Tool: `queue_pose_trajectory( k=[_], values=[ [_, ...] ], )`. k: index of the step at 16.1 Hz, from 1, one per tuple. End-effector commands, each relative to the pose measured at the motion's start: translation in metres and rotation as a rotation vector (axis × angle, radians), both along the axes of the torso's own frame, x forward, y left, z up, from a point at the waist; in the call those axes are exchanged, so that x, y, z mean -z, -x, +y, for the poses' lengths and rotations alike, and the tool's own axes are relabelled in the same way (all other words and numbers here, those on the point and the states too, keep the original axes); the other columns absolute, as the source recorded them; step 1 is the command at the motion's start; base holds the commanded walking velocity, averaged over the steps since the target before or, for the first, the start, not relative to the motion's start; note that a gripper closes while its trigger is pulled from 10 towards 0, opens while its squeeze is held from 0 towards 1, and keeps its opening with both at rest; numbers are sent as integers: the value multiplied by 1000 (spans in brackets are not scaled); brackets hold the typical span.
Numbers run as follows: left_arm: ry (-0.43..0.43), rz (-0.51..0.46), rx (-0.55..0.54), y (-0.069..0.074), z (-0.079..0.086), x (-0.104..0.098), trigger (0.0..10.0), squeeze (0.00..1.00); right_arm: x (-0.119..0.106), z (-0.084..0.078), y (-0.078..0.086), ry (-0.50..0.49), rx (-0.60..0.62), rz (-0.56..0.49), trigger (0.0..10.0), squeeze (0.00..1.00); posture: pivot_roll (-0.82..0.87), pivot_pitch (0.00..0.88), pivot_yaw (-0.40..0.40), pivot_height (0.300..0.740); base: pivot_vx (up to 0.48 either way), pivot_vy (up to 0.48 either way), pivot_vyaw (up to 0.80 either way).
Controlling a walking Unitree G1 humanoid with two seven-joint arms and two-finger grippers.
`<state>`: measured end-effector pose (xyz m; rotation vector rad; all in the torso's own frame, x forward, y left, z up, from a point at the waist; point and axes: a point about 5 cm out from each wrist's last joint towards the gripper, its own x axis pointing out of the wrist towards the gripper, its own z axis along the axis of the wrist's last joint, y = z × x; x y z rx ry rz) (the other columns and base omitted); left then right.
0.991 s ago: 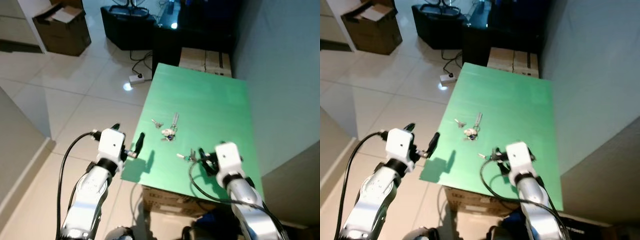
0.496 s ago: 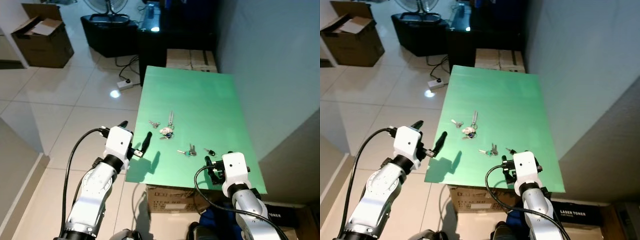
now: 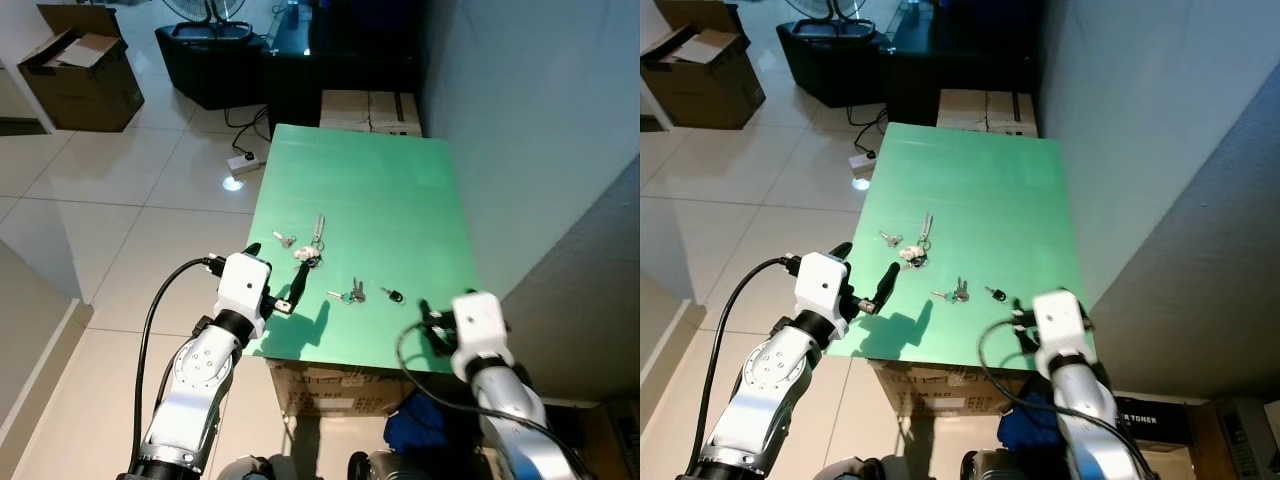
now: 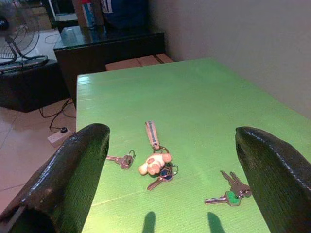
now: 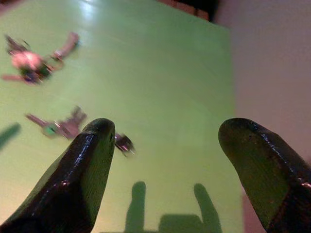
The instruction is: Hang keys on a hook
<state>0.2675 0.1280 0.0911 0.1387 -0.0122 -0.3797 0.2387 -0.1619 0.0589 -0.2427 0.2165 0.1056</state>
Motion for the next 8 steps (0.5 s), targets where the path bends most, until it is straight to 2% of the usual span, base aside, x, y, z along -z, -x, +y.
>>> queue_pose_trajectory(
  k=[1, 7, 8],
  values=[
    [-7, 12, -22, 0, 5, 2, 10000, 0, 3, 3, 0, -20, -11, 23, 10000, 0, -154, 113, 29, 740, 0, 0, 0],
    [-5, 12, -8, -2, 5, 1, 10000, 0, 3, 6, 0, -28, -11, 19, 10000, 0, -154, 114, 48, 740, 0, 0, 0],
    [17, 11, 6, -3, 5, 0, 10000, 0, 3, 6, 1, -49, -3, 17, 10000, 0, -159, 117, 55, 740, 0, 0, -413]
  ],
)
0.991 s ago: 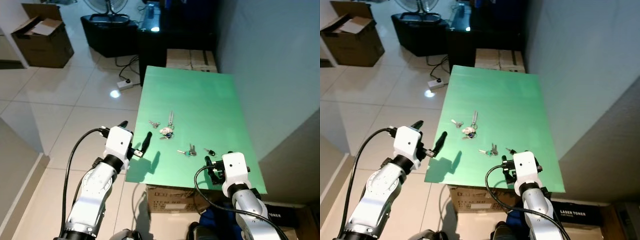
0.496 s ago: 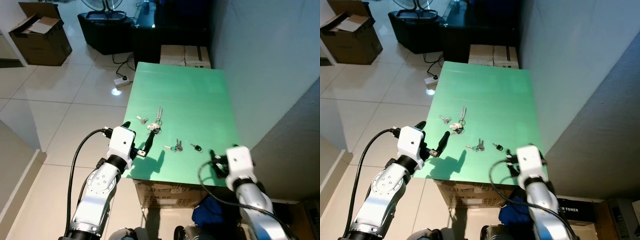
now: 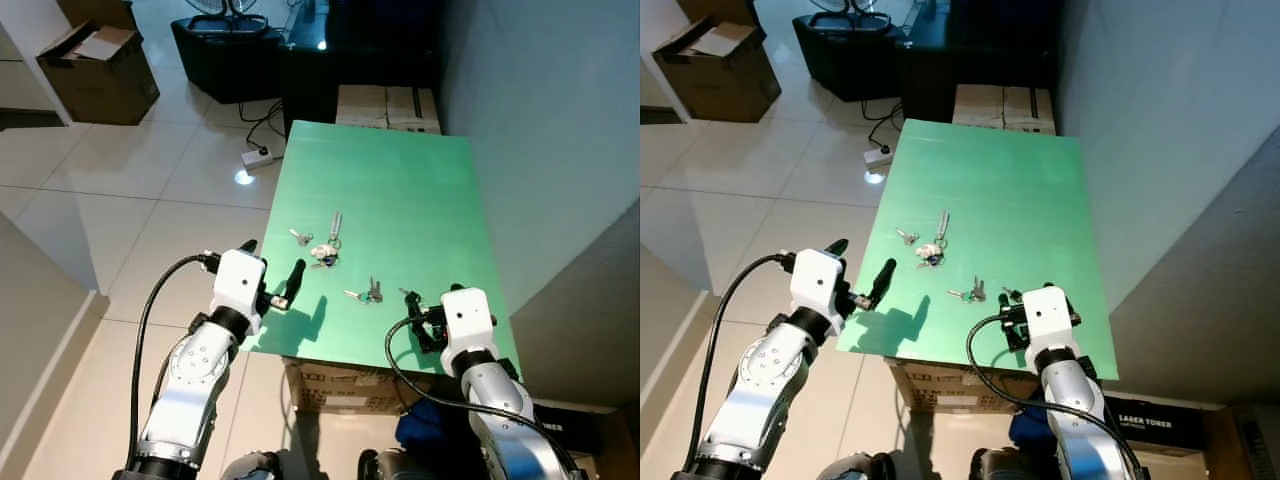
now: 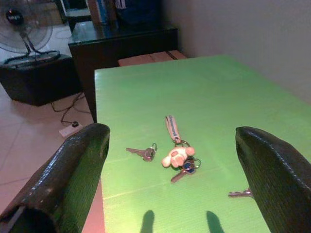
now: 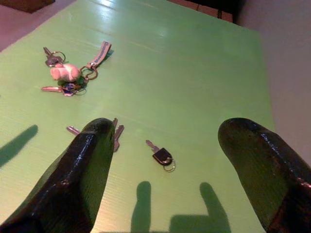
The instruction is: Hang keys on a hook
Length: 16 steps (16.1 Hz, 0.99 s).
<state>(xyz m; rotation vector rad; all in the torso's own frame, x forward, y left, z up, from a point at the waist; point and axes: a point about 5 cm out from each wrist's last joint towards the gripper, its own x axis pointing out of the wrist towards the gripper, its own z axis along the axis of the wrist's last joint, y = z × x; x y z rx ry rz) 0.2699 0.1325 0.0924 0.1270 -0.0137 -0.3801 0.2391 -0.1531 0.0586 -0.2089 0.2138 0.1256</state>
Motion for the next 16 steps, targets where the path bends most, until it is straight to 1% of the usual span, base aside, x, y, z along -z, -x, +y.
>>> queue_pose_trajectory(
  k=[1, 3, 7, 10, 12, 14, 16],
  values=[
    [14, 10, 14, -1, 0, 1, 10000, 0, 2, -3, 3, -15, 16, 16, 10000, 0, -162, 118, 56, 740, 0, 0, -694],
    [19, 10, 18, -1, -2, 0, 10000, 0, 2, -5, 3, -11, 21, 14, 10000, 0, -165, 120, 56, 740, 0, 0, -613],
    [25, 14, 27, 1, -3, 1, 10000, 0, 3, -4, 6, 8, 7, 21, 10000, 0, -164, 123, 52, 740, 0, 0, 0],
    [29, 16, 19, 2, -1, 2, 10000, 0, 2, -5, 6, 11, -2, 19, 10000, 0, -162, 123, 45, 740, 0, 0, 0],
    [34, 16, 22, 3, -1, 2, 10000, 0, 1, -4, 5, 3, -12, 12, 10000, 0, -163, 123, 43, 740, 281, 0, 0],
    [37, 15, 23, 3, -2, 1, 10000, 0, 1, -4, 5, -14, -9, 18, 10000, 0, -163, 124, 41, 740, 306, 0, -575],
    [38, 14, 22, 3, -1, 1, 10000, 0, 0, -4, 4, -3, -11, 9, 10000, 0, -161, 126, 42, 740, 307, 0, 0]
  ],
)
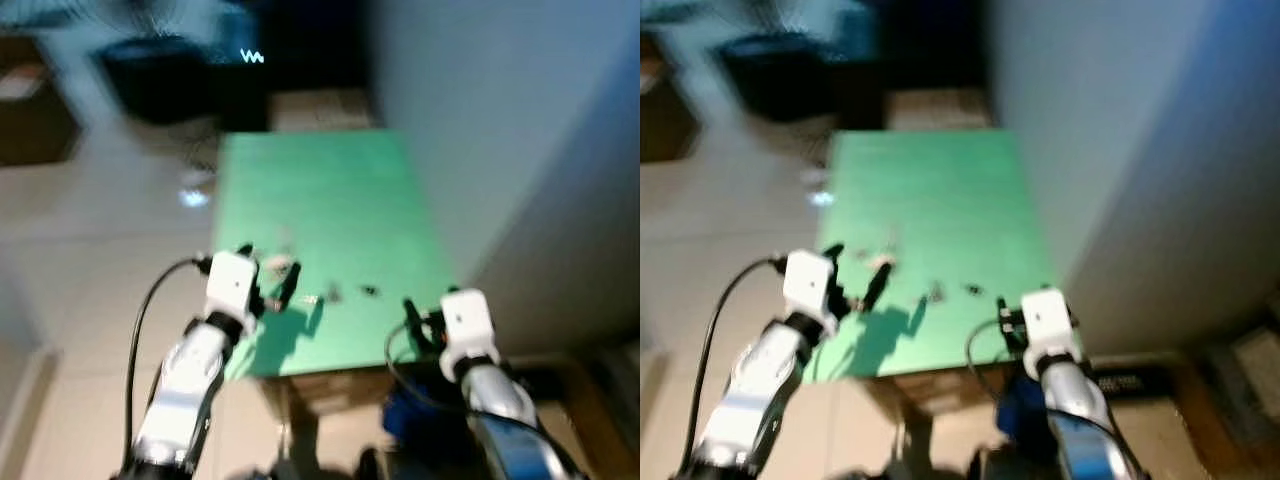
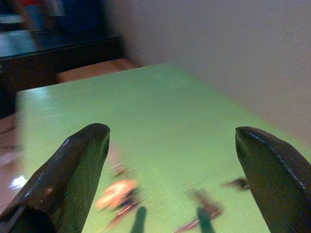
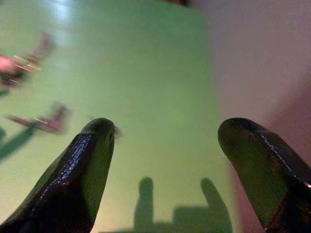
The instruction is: Hang keys on a hook
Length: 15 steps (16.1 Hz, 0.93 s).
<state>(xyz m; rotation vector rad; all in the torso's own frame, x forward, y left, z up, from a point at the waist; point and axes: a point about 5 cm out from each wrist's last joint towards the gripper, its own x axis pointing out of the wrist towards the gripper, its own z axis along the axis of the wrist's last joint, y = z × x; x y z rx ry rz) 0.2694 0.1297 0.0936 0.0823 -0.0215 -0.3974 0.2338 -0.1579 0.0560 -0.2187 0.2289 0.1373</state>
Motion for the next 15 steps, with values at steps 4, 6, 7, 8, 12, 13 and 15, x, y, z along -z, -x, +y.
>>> queue_pose_trajectory(
  k=[4, 6, 7, 8, 12, 13, 15],
  values=[
    [-23, 12, -4, 3, 3, 3, 10000, 0, -1, 1, 0, -6, 0, 3, 10000, 0, -158, 125, 47, 740, 288, 0, 0],
    [-28, 10, -12, 4, 6, 3, 10000, 0, -1, 2, 1, -9, -5, 1, 10000, 0, -157, 123, 48, 740, 0, 0, 0],
    [-29, 10, -13, 4, 6, 3, 10000, 0, -1, 2, 1, -10, -6, 0, 10000, 0, -156, 121, 49, 740, 0, 0, 0],
    [-32, 14, -11, 5, 8, 4, 10000, 0, -1, 2, 2, -11, -8, -1, 10000, 0, -156, 120, 48, 740, 0, 0, 0],
    [-34, 24, -2, 9, 8, 6, 10000, 0, 0, 3, 4, -15, -11, -1, 10000, 0, -158, 117, 51, 740, 0, 0, 0],
    [-34, 28, 3, 9, 7, 7, 10000, 0, -1, 3, 3, -16, -11, 0, 10000, 0, -160, 113, 52, 740, 0, 0, 0],
    [-29, 34, 4, 9, 6, 8, 10000, 0, 0, 2, 3, -14, -12, 3, 10000, 0, -163, 110, 50, 740, 0, 0, 0]
  ],
)
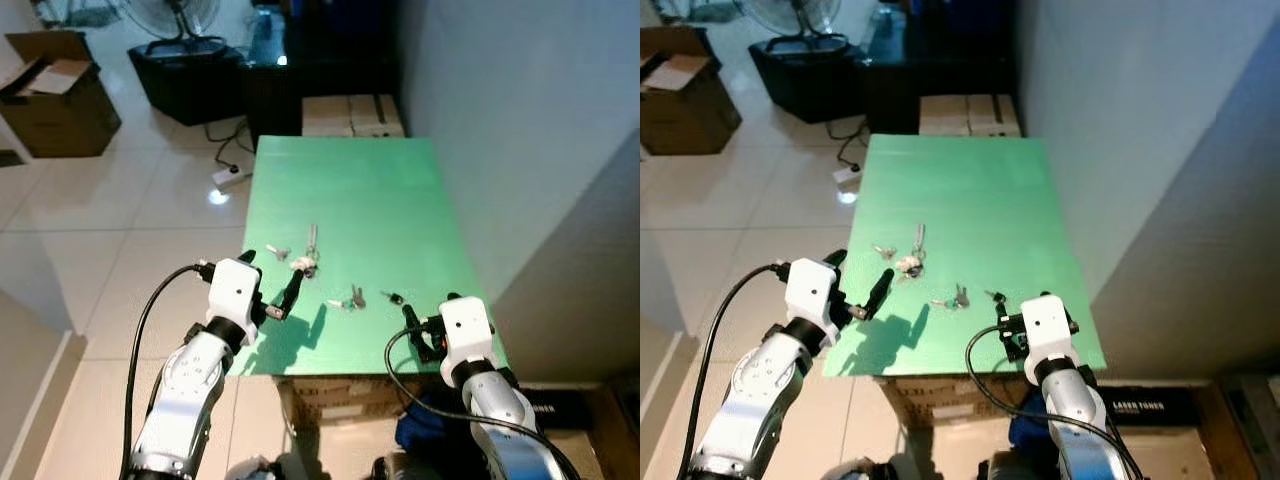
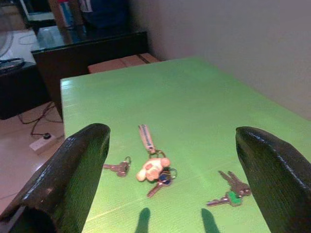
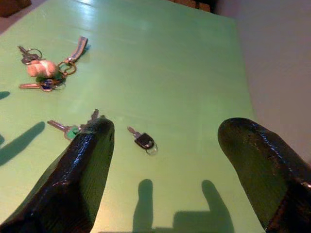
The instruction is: Hang keys on a hook
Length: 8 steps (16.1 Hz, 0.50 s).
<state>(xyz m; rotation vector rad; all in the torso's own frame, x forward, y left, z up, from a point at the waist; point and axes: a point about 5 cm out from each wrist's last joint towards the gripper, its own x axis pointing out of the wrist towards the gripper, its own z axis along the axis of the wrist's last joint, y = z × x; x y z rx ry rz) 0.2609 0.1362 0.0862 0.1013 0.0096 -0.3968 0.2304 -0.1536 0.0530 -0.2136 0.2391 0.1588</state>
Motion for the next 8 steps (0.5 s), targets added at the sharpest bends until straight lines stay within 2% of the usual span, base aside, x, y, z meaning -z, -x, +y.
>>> queue_pose_trajectory(
  k=[1, 8],
  values=[
    [-3, 9, 6, 1, -1, 0, 10000, 0, -4, -3, -1, -7, 7, -9, 10000, 0, -163, 110, 48, 740, 0, 0, 0],
    [-7, 17, 4, 2, -2, 2, 10000, 0, -7, -7, -7, -12, -8, -9, 10000, 0, -160, 114, 43, 740, 0, 0, 0]
  ],
)
